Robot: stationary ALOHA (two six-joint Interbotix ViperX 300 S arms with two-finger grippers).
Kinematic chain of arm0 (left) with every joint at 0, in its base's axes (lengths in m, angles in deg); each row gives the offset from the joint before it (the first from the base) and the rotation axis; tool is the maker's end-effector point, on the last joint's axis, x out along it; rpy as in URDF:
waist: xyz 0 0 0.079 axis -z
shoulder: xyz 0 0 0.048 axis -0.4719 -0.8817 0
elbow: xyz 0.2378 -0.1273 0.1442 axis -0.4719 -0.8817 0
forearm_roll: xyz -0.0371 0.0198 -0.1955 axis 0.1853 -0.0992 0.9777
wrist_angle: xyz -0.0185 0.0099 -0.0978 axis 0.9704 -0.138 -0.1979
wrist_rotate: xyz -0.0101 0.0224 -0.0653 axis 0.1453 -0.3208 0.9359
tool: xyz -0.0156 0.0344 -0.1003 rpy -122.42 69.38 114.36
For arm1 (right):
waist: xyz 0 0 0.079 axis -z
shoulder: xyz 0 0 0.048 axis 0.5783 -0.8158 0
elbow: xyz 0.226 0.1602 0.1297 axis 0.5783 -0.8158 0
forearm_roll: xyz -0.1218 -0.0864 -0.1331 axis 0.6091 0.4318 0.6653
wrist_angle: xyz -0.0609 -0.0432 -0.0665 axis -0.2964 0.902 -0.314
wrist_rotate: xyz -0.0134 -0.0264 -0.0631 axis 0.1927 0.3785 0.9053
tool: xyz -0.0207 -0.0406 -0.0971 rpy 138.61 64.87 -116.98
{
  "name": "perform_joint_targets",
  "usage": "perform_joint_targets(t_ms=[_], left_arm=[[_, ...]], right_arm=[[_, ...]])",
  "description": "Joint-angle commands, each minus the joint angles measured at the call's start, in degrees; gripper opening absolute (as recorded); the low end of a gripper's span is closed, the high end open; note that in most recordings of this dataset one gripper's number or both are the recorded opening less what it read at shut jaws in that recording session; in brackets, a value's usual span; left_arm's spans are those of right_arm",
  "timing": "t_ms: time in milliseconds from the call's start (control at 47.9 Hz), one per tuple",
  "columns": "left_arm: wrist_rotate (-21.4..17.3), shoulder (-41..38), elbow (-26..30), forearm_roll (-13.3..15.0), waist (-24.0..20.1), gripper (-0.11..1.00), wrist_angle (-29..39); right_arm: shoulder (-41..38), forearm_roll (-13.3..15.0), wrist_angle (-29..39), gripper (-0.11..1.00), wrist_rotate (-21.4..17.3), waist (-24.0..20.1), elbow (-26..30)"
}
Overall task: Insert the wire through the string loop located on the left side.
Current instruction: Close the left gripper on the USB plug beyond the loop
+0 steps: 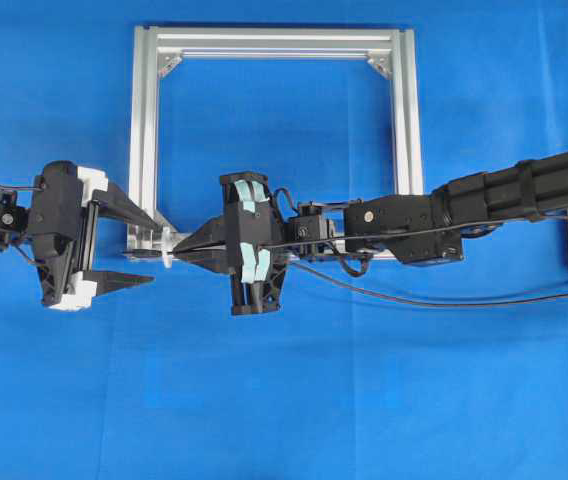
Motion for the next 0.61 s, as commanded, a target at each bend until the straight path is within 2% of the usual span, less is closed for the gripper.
perform_joint_targets(t_ms=[0,585], left_arm=[[-0.09,0.35,0.70,0.00,0.09,0.86,-0.26],[-0.09,0.35,0.88,0.00,0.18,0.85,-0.26]], right_arm=[[1.14,0.00,-0.26,0.00,0.09,0.18,0.79],[1.14,0.00,-0.26,0.00,0.09,0.18,0.70]])
